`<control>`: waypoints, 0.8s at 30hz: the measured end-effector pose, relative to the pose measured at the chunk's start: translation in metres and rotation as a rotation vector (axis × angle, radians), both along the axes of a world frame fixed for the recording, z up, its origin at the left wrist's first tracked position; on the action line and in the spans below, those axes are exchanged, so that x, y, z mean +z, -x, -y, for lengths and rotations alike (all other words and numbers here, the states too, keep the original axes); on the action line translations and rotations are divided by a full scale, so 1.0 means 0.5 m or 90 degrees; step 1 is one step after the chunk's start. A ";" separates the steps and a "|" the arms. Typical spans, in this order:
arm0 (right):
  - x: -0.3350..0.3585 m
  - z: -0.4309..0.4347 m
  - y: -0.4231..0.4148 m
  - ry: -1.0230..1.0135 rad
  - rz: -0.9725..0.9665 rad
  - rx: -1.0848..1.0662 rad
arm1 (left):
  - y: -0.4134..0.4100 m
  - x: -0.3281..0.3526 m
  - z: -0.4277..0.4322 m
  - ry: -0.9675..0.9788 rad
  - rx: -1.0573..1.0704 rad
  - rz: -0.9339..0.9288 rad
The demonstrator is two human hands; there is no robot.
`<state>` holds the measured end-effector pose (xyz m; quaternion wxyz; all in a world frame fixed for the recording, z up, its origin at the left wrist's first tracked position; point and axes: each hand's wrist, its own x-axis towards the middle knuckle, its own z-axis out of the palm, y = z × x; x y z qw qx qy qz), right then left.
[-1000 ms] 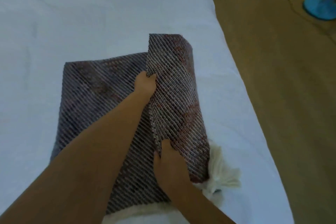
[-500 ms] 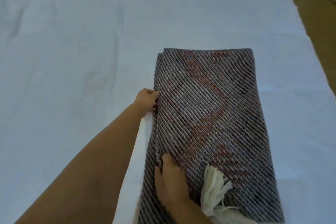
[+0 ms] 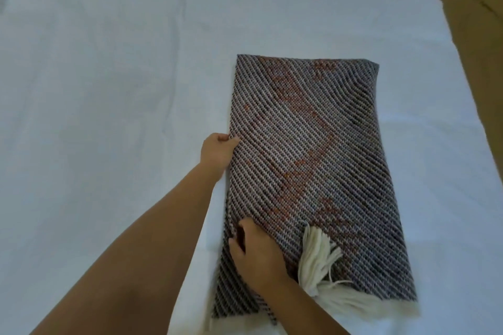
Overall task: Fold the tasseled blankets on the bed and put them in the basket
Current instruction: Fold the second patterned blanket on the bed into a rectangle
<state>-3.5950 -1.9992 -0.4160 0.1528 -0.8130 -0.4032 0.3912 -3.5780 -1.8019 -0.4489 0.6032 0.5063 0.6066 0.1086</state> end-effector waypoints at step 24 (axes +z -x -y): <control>0.038 0.189 0.211 -0.012 -0.538 -0.197 | 0.352 0.051 0.412 -0.144 -0.178 -0.287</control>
